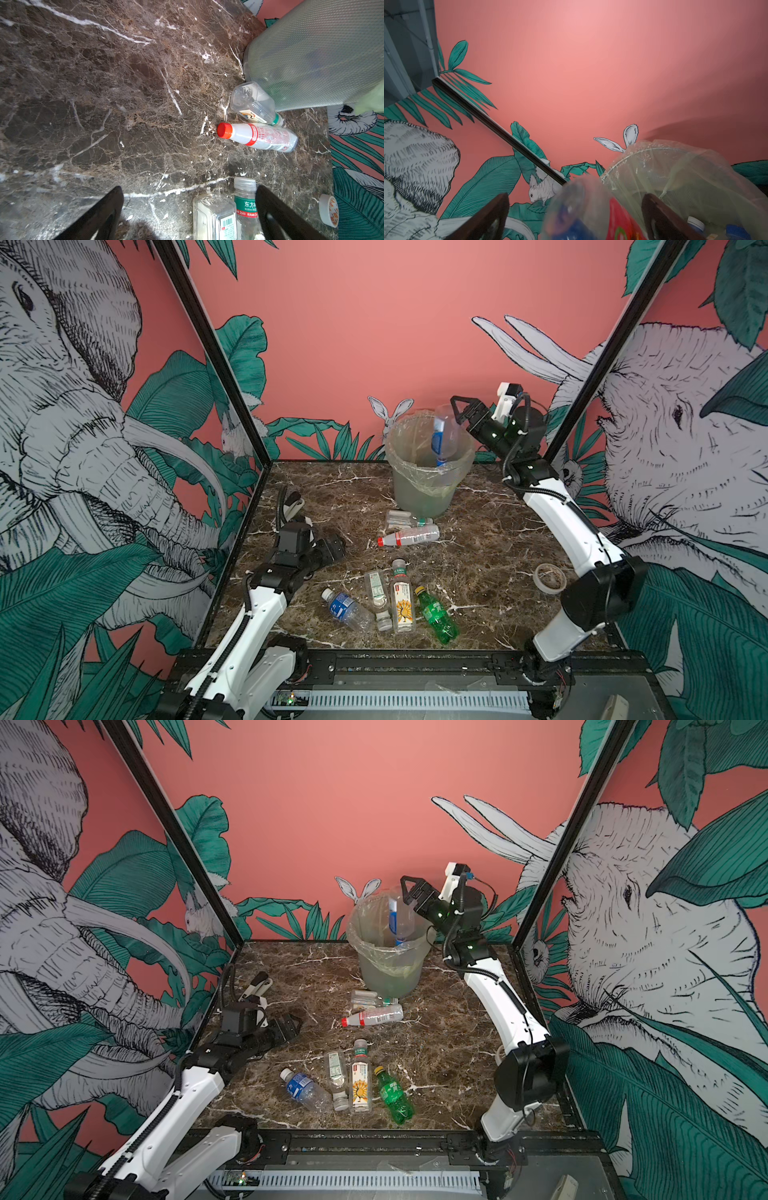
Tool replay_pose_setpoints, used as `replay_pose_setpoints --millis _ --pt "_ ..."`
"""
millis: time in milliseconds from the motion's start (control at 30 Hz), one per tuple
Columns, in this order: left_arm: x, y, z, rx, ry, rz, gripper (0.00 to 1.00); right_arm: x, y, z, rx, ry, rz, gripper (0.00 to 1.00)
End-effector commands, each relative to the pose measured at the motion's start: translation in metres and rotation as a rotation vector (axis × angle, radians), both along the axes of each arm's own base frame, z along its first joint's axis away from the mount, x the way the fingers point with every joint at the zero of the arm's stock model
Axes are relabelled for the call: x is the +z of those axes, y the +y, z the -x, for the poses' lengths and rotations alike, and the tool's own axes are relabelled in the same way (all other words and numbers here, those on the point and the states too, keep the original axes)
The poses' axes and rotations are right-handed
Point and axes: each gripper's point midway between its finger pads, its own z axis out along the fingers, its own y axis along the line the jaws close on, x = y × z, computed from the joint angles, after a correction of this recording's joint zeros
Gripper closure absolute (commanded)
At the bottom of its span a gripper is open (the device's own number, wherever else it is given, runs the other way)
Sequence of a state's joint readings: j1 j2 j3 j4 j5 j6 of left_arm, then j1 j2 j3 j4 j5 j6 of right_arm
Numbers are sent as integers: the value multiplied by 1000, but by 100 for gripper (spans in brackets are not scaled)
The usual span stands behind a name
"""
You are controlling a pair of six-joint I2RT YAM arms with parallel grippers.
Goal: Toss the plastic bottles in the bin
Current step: 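Open the right gripper above the bin to drop the bottle, then withdraw the right gripper from the bin while the left moves toward the Pocari Sweat bottle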
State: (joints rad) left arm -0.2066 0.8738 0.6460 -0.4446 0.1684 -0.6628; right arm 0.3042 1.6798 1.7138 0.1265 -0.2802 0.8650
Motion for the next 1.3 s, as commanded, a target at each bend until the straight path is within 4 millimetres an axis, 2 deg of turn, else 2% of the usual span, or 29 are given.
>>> replay_pose_setpoints --millis 0,67,200,433,467,567,700,967,1267 --pt "5 3 6 7 0 2 1 31 -16 19 -53 -48 7 1" --pt "7 4 7 4 -3 -10 1 40 -24 39 -69 -75 34 1" --pt "11 6 8 8 -9 -24 1 30 -41 76 -101 -74 98 1" --pt "30 6 7 -12 -110 -22 0 -15 -52 123 -74 11 156 1" --pt "31 9 8 11 -111 -26 0 -34 -53 127 -73 49 161 1" --pt "33 17 14 56 -121 -28 0 -59 -59 141 -78 94 158 1" --pt "50 1 20 -47 -199 14 0 -83 -68 158 -96 148 168 1" --pt "25 10 35 -3 -95 -4 1 -123 -81 193 -105 271 201 1" --pt "-4 0 54 -7 16 94 0 -162 -87 219 -88 392 228 1"
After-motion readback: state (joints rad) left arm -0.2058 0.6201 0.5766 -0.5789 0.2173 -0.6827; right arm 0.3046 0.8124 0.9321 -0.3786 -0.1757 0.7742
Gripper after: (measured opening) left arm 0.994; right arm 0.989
